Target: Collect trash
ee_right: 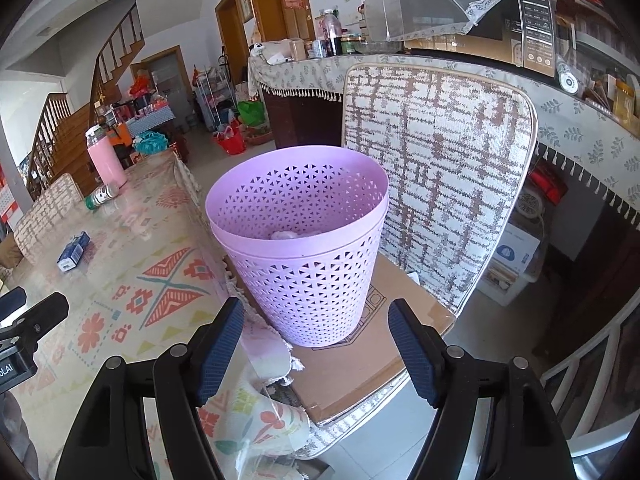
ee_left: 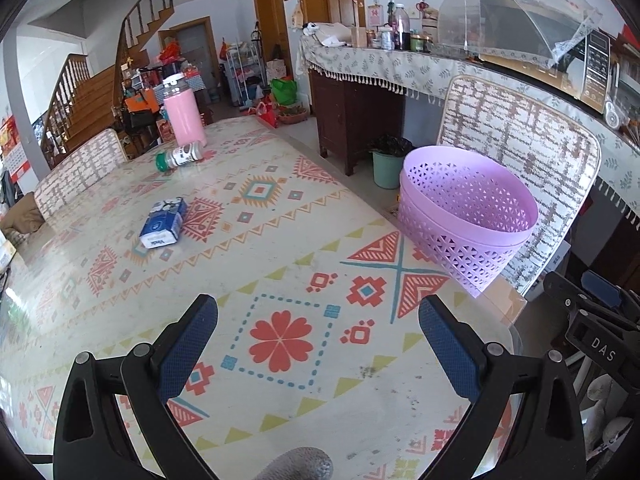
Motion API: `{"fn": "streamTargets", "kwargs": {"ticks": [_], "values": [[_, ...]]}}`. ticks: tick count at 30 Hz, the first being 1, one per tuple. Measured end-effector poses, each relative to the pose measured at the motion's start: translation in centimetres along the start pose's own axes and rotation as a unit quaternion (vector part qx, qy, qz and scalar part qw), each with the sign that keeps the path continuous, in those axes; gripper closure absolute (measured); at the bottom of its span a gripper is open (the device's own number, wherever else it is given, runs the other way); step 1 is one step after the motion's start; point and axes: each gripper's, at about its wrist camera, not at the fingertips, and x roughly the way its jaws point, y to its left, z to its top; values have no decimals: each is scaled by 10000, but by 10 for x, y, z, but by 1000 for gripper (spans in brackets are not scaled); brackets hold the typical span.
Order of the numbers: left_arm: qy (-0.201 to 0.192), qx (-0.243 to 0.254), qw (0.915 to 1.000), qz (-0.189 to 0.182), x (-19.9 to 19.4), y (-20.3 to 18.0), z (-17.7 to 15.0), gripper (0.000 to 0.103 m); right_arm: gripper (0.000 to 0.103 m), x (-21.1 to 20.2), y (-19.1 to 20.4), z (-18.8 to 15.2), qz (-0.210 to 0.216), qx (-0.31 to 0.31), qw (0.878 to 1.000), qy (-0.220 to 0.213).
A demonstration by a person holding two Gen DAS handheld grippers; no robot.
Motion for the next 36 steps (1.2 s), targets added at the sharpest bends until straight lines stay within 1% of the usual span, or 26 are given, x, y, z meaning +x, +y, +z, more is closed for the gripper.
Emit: {"fn": "streamTargets", "kwargs": {"ticks": [7, 14, 36], "values": [[52, 207, 9997, -128, 8, -15, 6, 3, 24, 4, -11, 2, -75, 86, 9999, 6], [165, 314, 9988, -351, 16, -30, 10, 3, 24, 7, -21, 3, -158, 199, 9997, 31], [275, 334, 9977, -515, 27, -42, 14, 3, 24, 12, -30, 2, -228, 282, 9993, 68]]}}
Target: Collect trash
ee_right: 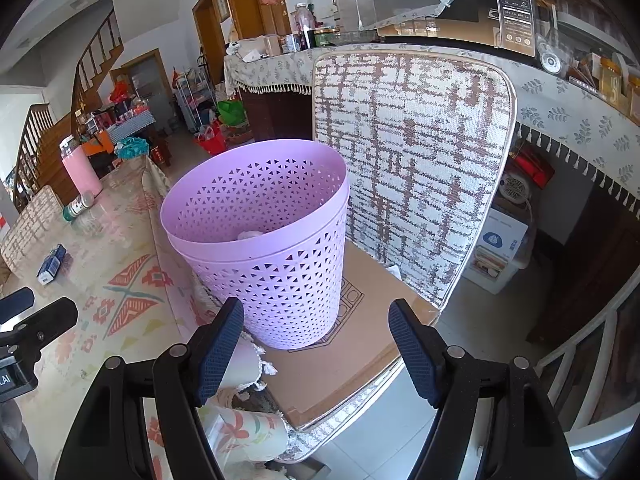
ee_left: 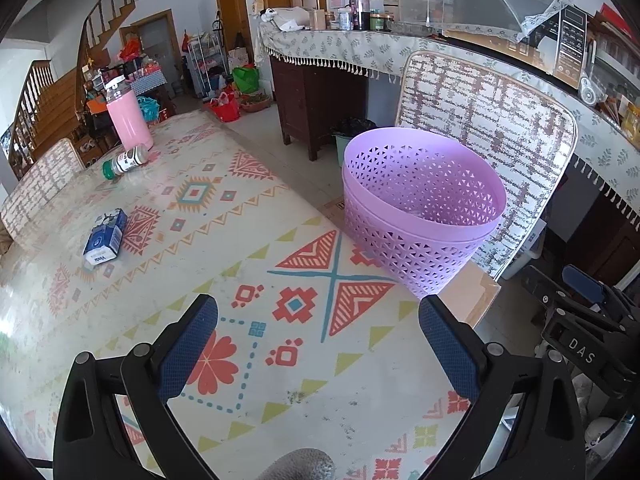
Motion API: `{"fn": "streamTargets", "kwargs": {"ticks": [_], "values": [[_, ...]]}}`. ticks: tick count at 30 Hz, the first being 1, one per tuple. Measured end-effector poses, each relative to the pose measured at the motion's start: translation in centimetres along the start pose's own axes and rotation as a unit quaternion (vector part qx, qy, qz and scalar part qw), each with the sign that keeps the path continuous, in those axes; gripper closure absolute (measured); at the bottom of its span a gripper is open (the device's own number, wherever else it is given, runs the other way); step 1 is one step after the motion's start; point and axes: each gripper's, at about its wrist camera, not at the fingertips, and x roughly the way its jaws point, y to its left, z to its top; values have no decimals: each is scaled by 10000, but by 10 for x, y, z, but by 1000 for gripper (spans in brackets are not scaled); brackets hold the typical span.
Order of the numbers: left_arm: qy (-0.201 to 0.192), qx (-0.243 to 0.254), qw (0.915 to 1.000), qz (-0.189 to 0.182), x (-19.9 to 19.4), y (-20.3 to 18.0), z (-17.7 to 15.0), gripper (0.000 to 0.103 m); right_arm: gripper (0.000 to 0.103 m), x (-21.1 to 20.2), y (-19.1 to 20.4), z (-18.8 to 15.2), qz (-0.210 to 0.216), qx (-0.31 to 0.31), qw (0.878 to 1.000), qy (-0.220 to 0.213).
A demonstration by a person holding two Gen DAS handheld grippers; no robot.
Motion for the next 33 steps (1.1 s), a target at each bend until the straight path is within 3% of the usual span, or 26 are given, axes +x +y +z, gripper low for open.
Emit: {"fn": "streamTargets", "kwargs": {"ticks": [16, 33], "values": [[8, 110, 9999, -92, 4, -11, 1, 3, 24, 3, -4, 0, -48, 60, 10000, 31], [-641, -1, 9979, -122, -25, -7, -4, 3, 24, -13, -1, 0, -114, -6, 9998, -138]]}}
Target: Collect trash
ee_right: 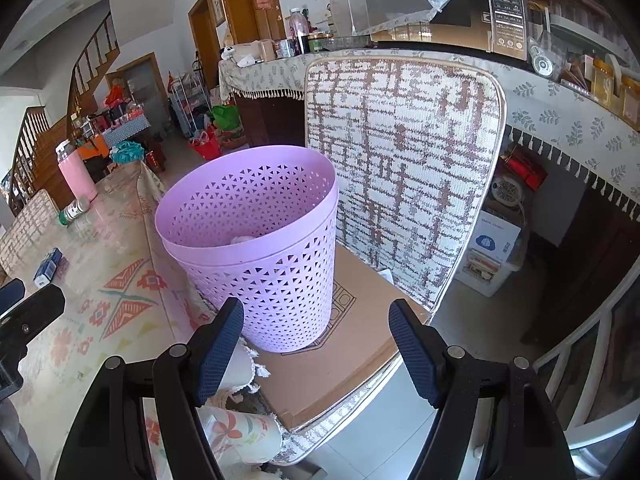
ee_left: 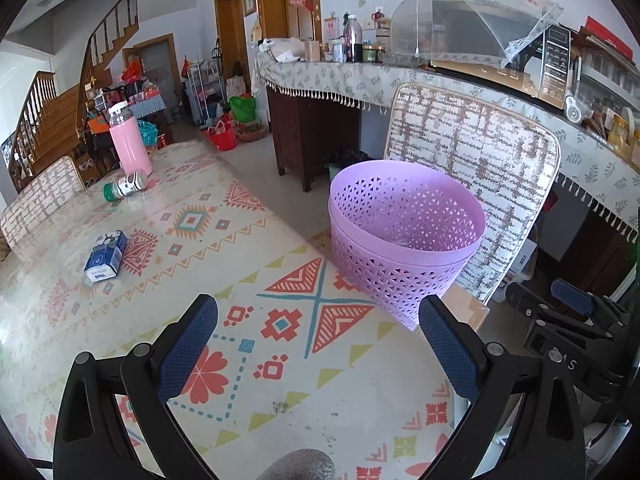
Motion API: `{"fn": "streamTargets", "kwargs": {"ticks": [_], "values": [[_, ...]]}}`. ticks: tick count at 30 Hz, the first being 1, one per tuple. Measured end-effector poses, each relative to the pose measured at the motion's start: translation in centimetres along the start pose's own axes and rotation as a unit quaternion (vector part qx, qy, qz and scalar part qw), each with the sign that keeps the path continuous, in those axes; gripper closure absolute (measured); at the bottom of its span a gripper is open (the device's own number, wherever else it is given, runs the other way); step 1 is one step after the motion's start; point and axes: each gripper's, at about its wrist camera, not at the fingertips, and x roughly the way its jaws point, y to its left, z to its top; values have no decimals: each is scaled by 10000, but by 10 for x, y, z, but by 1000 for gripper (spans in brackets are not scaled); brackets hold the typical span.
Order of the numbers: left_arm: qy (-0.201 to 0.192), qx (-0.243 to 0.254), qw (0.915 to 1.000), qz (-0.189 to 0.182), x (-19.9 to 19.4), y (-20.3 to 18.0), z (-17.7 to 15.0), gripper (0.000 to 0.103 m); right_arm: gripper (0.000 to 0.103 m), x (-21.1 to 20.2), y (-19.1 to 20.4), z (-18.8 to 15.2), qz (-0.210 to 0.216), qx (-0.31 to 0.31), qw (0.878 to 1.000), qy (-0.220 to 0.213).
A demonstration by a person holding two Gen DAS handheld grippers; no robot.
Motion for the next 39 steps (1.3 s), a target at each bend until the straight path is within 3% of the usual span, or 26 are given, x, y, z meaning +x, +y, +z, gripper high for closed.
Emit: {"fn": "streamTargets", "kwargs": {"ticks": [19, 39], "values": [[-8, -258, 9989, -401, -23, 3, -14, 3, 21, -43, 10, -7, -137, -355, 9984, -419], [154, -243, 9990, -341, -11, 4, -20, 3, 20, -37, 14, -11, -169, -439, 9982, -369]]}}
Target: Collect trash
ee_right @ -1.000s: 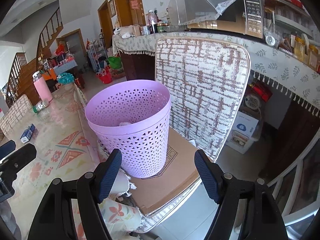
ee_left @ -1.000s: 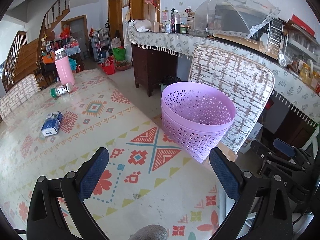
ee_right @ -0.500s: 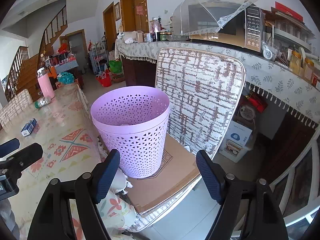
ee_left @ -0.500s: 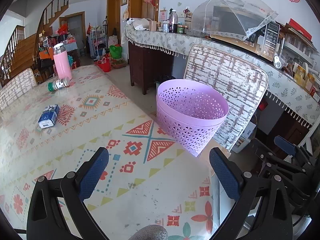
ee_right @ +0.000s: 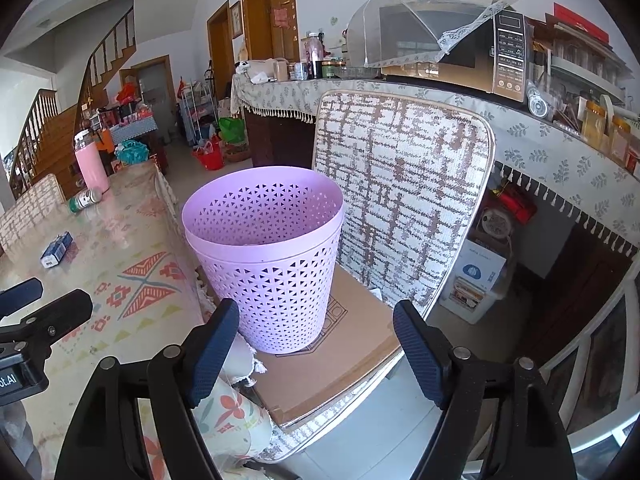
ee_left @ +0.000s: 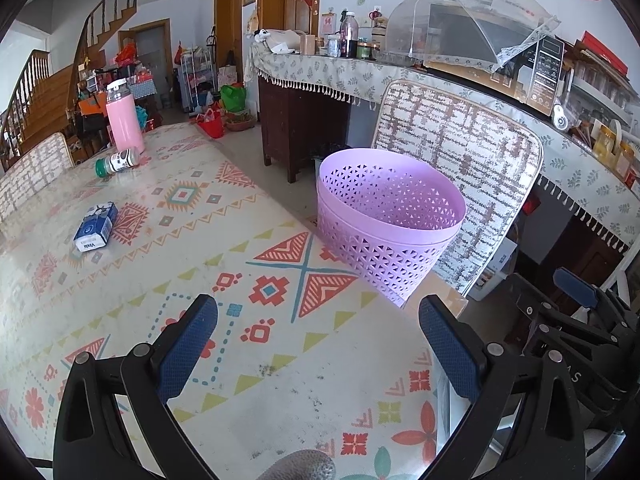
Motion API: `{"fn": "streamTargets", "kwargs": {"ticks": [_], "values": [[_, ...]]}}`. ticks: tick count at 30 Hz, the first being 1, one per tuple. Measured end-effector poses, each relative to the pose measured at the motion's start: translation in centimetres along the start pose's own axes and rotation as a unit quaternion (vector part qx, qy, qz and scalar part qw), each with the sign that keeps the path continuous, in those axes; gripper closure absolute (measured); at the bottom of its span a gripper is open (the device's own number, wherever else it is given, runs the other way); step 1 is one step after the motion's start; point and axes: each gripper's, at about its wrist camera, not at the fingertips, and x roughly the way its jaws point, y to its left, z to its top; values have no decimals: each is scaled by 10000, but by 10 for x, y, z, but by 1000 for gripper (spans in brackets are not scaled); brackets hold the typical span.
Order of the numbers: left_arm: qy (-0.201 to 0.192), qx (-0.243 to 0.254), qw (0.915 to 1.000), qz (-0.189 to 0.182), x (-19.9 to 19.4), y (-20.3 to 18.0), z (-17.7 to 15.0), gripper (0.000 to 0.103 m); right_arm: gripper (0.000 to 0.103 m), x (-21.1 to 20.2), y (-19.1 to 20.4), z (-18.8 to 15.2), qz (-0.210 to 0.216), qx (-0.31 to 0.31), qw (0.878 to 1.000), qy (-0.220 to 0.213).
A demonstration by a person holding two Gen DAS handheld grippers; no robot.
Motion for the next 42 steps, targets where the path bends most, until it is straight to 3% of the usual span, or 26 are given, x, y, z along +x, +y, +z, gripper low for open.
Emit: {"fn": "streamTargets", "kwargs": {"ticks": [42], "values": [[269, 332, 9989, 197, 35, -24, 5, 3, 19, 29, -22, -5, 41, 318, 9992, 244]]}}
